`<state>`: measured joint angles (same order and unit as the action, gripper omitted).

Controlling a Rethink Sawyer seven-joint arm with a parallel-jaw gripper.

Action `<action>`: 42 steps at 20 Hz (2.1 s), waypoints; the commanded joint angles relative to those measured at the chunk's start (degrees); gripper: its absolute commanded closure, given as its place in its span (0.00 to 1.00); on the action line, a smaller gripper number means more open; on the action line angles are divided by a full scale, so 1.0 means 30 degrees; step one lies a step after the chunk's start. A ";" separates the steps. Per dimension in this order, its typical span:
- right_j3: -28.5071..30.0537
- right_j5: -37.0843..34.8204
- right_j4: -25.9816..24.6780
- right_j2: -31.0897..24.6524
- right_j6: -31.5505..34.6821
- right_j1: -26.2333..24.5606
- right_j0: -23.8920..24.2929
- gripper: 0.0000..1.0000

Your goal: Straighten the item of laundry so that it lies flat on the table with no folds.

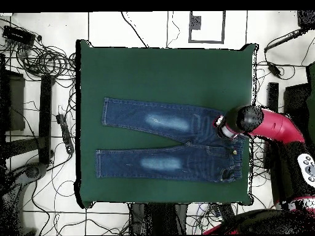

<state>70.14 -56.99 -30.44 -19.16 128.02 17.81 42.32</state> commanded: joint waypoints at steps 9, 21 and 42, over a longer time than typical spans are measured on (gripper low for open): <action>-0.1148 0.2375 -0.1513 -0.2431 -0.7075 0.0468 0.0216 1.00; 0.0147 0.2105 -0.1119 -0.2173 -0.6406 0.2107 0.0417 1.00; 0.1058 0.3865 -0.1335 -0.1890 -0.5406 0.1704 0.0370 1.00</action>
<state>69.25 -51.65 -32.51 -21.23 121.78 23.45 44.84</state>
